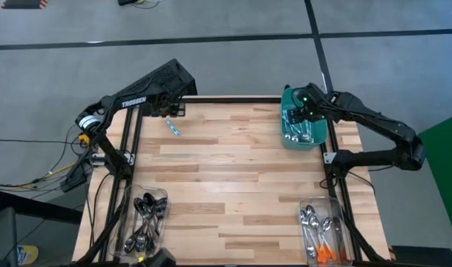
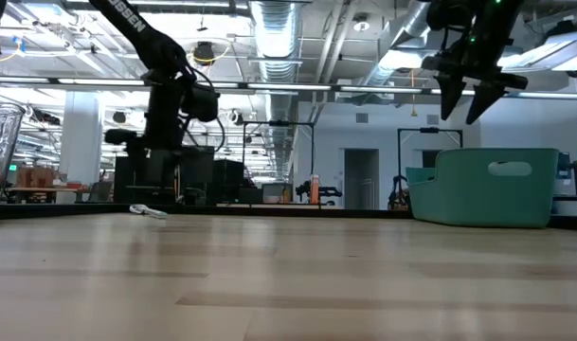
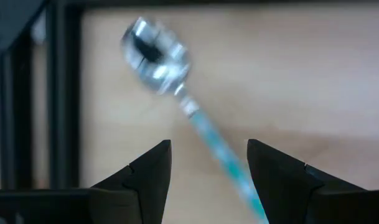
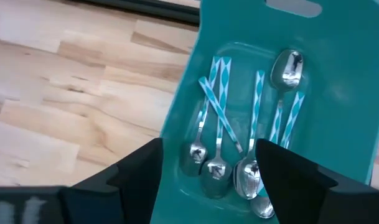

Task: Sort silverware by color (type)
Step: Put the blue spoon in the blue bin

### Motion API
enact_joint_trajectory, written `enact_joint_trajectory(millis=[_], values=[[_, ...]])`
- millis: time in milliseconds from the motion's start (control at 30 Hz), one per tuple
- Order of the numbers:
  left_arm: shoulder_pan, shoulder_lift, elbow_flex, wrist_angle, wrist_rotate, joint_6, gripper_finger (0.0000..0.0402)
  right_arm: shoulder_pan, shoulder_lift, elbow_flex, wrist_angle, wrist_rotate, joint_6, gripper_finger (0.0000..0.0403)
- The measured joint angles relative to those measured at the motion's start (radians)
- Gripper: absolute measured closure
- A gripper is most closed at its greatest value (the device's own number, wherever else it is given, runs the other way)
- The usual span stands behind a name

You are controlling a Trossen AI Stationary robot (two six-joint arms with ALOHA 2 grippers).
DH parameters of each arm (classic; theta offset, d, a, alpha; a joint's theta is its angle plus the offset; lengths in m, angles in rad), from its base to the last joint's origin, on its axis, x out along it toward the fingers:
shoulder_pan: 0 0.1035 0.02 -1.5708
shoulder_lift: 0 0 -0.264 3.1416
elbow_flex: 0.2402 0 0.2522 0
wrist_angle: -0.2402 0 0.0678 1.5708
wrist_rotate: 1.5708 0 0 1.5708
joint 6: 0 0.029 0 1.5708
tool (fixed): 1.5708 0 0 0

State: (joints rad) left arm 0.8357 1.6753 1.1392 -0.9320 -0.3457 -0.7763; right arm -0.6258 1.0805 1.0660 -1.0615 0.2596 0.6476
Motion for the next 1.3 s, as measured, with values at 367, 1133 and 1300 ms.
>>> enact_joint_trajectory(millis=[367,1133,1300], values=[[-0.099,0.001,-0.001,-0.037,0.045,-0.208,0.0205,0.022,0.0,0.0,0.001,-0.004,0.0,0.0122],[-0.181,0.002,-0.226,0.221,0.069,-0.847,0.0205,0.214,-0.002,0.0,0.0,0.002,0.036,0.0122],[-0.181,-0.002,-0.268,0.294,0.046,-0.845,0.0205,0.214,-0.002,0.0,0.0,0.001,0.045,0.0122]])
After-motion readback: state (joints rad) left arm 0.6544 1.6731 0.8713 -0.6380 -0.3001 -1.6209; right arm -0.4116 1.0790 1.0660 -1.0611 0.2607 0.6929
